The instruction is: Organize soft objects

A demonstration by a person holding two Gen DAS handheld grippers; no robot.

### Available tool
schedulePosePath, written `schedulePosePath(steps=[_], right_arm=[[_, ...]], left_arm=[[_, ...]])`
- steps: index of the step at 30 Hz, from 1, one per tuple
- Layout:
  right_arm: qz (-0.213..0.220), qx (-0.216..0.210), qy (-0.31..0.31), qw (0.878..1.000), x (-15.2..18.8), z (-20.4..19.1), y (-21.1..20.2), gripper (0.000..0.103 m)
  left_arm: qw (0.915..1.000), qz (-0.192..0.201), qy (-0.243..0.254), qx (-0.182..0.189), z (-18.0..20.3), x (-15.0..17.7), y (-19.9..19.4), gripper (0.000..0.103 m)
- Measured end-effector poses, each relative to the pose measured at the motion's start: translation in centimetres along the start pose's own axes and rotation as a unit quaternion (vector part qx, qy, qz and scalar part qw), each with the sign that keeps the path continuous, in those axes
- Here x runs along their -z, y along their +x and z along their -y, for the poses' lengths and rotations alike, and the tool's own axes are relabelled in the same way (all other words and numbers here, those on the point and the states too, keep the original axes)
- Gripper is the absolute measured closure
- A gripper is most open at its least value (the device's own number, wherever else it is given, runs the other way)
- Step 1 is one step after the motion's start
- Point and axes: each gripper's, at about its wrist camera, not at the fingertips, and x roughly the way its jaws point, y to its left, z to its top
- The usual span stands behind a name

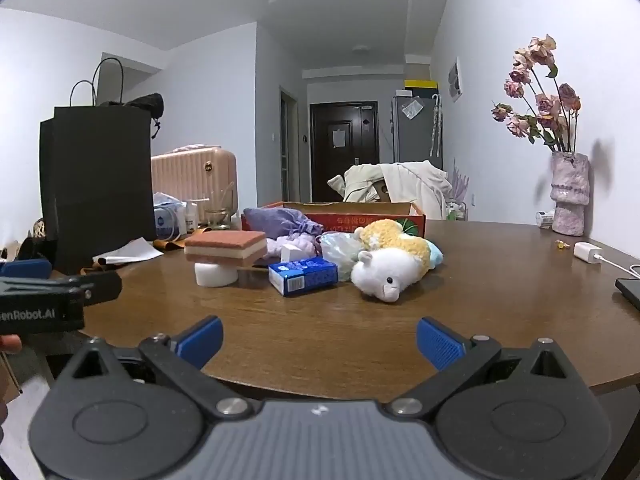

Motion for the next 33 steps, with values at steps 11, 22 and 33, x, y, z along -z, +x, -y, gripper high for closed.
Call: schedulePosePath(steps=[11, 22, 33], right_arm=[[0.022, -0.013, -0.009, 1.0, 0.02, -0.08, -0.66, 0.0], [0.012, -0.014, 0.002, 1.0, 0.04, 0.17, -0.25, 0.0], [0.01, -0.009, 0.002, 1.0, 0.18, 0.29, -0.34, 0.0]], left_arm=[[1.0, 0.004, 0.007, 0.005, 0.1, 0.02, -0.28, 0.0], [1.0, 0.004, 0.003, 0.002, -0.22, -0.17, -0.27, 0.0], [1.0, 0.003, 0.003, -0.002, -0.25, -0.12, -0.36, 0.0]])
